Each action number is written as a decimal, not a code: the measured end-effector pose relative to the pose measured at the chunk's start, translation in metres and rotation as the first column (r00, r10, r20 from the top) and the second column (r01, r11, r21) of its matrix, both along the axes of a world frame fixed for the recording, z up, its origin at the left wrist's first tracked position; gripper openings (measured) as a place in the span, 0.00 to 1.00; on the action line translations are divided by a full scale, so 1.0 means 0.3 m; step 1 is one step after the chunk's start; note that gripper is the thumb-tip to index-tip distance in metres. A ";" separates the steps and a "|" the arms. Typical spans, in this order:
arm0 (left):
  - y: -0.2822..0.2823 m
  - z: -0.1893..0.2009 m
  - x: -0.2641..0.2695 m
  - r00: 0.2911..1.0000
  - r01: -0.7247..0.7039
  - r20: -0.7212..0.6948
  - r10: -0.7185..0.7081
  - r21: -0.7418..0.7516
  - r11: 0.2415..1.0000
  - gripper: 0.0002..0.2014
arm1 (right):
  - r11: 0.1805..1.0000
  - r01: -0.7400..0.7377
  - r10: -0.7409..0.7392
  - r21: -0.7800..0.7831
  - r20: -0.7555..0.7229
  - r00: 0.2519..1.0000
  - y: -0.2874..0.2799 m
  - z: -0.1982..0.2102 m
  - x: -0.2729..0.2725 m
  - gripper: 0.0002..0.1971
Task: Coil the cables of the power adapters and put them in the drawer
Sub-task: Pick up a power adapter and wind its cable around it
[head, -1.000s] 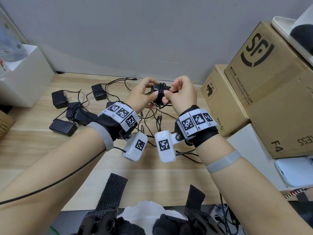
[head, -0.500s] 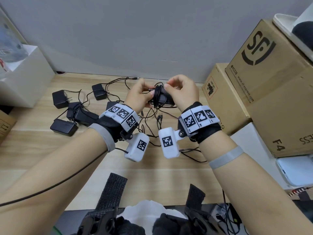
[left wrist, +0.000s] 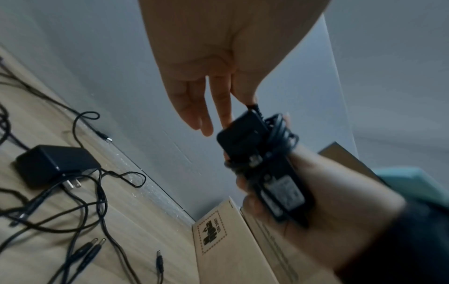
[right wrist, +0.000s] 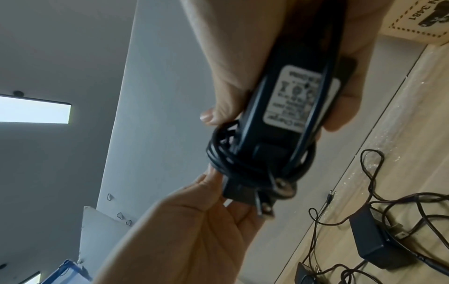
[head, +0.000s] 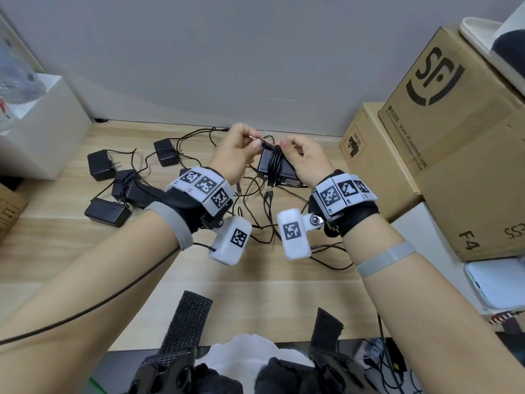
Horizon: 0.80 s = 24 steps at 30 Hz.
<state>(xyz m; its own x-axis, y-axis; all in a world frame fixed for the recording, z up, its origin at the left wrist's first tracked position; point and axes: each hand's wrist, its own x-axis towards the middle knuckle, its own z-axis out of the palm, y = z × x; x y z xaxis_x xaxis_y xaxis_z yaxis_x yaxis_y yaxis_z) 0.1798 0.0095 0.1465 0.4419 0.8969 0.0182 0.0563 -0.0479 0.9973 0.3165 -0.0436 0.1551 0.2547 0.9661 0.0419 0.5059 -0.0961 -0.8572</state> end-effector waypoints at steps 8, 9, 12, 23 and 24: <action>0.027 -0.002 -0.008 0.999 -0.034 -0.030 0.032 -0.095 0.995 0.09 | 0.993 -0.122 0.122 0.009 -0.056 0.991 -0.028 0.002 -0.020 0.09; 0.032 -0.009 -0.011 0.999 -0.037 -0.042 0.032 -0.123 0.992 0.09 | 0.991 -0.136 0.136 0.011 -0.049 0.989 -0.027 0.002 -0.020 0.09; 0.030 -0.006 -0.019 1.000 -0.010 -0.029 0.004 -0.187 0.982 0.09 | 0.989 -0.149 0.150 0.018 -0.051 0.987 -0.031 0.008 -0.024 0.09; -0.001 -0.039 -0.107 0.992 -0.114 -0.061 0.108 -0.103 0.988 0.09 | 0.948 -0.203 0.017 -0.246 -0.594 0.804 0.007 -0.043 -0.123 0.09; -0.012 -0.059 -0.123 0.988 -0.152 -0.063 0.144 -0.149 0.977 0.09 | 0.949 -0.193 -0.007 -0.249 -0.629 0.778 0.007 -0.058 -0.130 0.10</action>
